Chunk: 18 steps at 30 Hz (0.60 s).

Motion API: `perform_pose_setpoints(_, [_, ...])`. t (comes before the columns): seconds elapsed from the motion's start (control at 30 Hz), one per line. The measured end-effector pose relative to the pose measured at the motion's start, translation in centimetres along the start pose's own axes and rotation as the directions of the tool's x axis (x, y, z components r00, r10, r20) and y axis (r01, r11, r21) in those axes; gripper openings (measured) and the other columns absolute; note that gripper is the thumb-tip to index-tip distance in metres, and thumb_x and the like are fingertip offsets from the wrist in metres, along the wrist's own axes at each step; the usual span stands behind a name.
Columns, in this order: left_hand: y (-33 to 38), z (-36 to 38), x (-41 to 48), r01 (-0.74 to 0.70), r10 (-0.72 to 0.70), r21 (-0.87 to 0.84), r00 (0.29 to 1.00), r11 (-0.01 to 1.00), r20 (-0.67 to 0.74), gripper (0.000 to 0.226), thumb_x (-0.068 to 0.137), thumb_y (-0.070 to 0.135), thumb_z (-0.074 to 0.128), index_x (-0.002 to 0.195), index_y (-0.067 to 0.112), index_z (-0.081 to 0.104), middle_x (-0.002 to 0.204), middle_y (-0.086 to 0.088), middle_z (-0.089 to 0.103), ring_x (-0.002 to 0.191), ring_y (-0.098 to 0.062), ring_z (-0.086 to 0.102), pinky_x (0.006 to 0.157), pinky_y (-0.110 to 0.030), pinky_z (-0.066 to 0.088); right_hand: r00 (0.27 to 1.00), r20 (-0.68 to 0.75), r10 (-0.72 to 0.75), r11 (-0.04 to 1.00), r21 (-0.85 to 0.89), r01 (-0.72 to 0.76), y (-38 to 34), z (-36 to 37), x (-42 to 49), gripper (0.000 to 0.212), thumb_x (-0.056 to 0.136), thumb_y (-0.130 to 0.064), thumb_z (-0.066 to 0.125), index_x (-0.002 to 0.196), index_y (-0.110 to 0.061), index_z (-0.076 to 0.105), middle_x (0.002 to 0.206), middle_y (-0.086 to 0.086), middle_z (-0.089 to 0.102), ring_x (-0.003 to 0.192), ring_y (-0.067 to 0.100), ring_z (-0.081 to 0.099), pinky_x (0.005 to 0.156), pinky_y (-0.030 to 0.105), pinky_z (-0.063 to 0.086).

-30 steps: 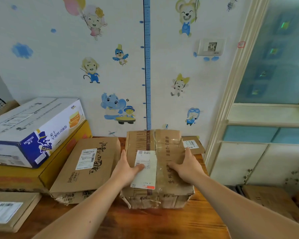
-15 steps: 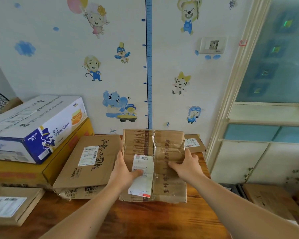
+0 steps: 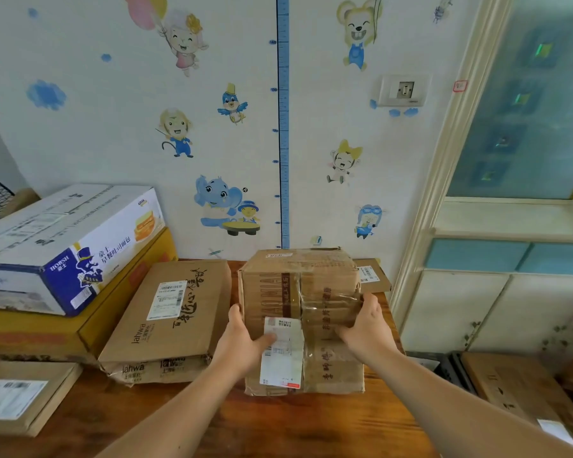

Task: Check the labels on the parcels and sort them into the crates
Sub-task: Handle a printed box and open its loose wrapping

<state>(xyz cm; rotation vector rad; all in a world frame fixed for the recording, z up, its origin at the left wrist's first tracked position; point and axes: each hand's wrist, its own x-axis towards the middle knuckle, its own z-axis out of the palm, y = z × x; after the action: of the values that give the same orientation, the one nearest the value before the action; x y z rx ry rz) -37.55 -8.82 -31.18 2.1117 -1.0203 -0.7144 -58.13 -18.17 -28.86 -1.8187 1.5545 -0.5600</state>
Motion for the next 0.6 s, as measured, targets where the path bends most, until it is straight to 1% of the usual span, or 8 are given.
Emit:
perform_pose_setpoints(0.1, [1.2,-0.2,0.1,-0.012,0.011,-0.073,1.000,0.997,-0.015,0.079,0.089,0.040,0.068,0.145,0.013,0.020,0.133,-0.003,0.057,0.102,-0.020,0.059,0.084,-0.034,0.050,1.000,-0.013,0.007,0.998,0.056,-0.006,0.2,-0.5,-0.2,0.087,0.084,-0.026,0.075,0.149,-0.018,0.018,0.142,0.004,0.042,0.113,0.018,0.052,0.088,0.031,0.049])
perform_pose_setpoints(0.17, [1.9,-0.5,0.2,-0.045,0.043,-0.088,0.999,0.995,-0.029,0.082,0.090,0.037,0.068,0.149,0.014,0.016,0.139,-0.003,0.052,0.114,-0.023,0.057,0.090,-0.034,0.045,0.999,-0.039,-0.030,0.995,0.093,0.034,-0.2,-0.9,-0.2,0.094,0.083,-0.028,0.077,0.152,-0.025,0.012,0.145,0.005,0.039,0.125,0.022,0.049,0.094,0.036,0.048])
perform_pose_setpoints(0.27, [2.2,-0.8,0.7,-0.122,0.115,-0.118,0.991,0.986,-0.062,0.090,0.087,0.032,0.072,0.152,0.020,0.012,0.149,0.001,0.045,0.130,-0.021,0.049,0.103,-0.038,0.042,0.990,-0.058,-0.125,0.986,0.103,0.131,-0.9,-1.5,-0.3,0.098,0.087,-0.026,0.073,0.155,-0.034,0.004,0.151,0.006,0.032,0.129,0.024,0.045,0.093,0.036,0.046])
perform_pose_setpoints(0.37, [2.4,-1.1,0.6,-0.176,0.165,-0.136,0.982,0.975,-0.089,0.106,0.084,0.025,0.076,0.155,0.032,-0.003,0.157,0.004,0.032,0.140,-0.019,0.038,0.112,-0.041,0.036,0.978,-0.065,-0.198,0.977,0.069,0.202,-1.3,-1.7,-0.4,0.084,0.092,-0.021,0.067,0.153,-0.039,0.012,0.150,0.004,0.035,0.120,0.018,0.048,0.087,0.029,0.045])
perform_pose_setpoints(0.4, [2.5,-1.2,0.5,-0.190,0.178,-0.115,0.979,0.975,-0.103,0.106,0.084,0.023,0.076,0.155,0.034,-0.002,0.156,0.003,0.034,0.140,-0.020,0.038,0.112,-0.042,0.036,0.976,-0.071,-0.207,0.976,0.058,0.212,-1.3,-1.7,-0.4,0.077,0.094,-0.020,0.064,0.152,-0.037,0.018,0.148,0.003,0.037,0.113,0.015,0.049,0.087,0.027,0.046])
perform_pose_setpoints(0.5, [2.3,-1.3,0.2,-0.240,0.229,-0.060,0.961,0.969,-0.152,0.089,0.085,0.018,0.075,0.151,0.032,0.016,0.147,0.002,0.044,0.132,-0.021,0.046,0.106,-0.042,0.041,0.970,-0.104,-0.219,0.974,0.037,0.224,-1.3,-1.7,-0.3,0.058,0.095,-0.016,0.061,0.145,-0.030,0.034,0.146,0.002,0.038,0.107,0.009,0.044,0.084,0.019,0.045])
perform_pose_setpoints(0.57, [2.0,-1.4,0.1,-0.241,0.234,-0.025,0.959,0.970,-0.158,0.081,0.085,0.018,0.074,0.147,0.028,0.023,0.144,0.001,0.046,0.128,-0.021,0.049,0.103,-0.042,0.044,0.968,-0.102,-0.231,0.972,0.016,0.234,-1.1,-1.7,-0.4,0.053,0.095,-0.016,0.061,0.141,-0.027,0.037,0.143,0.000,0.038,0.106,0.008,0.043,0.073,0.009,0.040])
perform_pose_setpoints(0.6, [1.8,-1.5,0.0,-0.232,0.227,-0.017,0.962,0.973,-0.152,0.079,0.085,0.020,0.075,0.145,0.026,0.024,0.143,0.002,0.046,0.126,-0.021,0.050,0.102,-0.042,0.044,0.969,-0.092,-0.229,0.973,0.013,0.231,-1.0,-1.6,-0.5,0.051,0.094,-0.019,0.062,0.139,-0.026,0.038,0.139,-0.001,0.038,0.105,0.008,0.044,0.068,0.008,0.038])
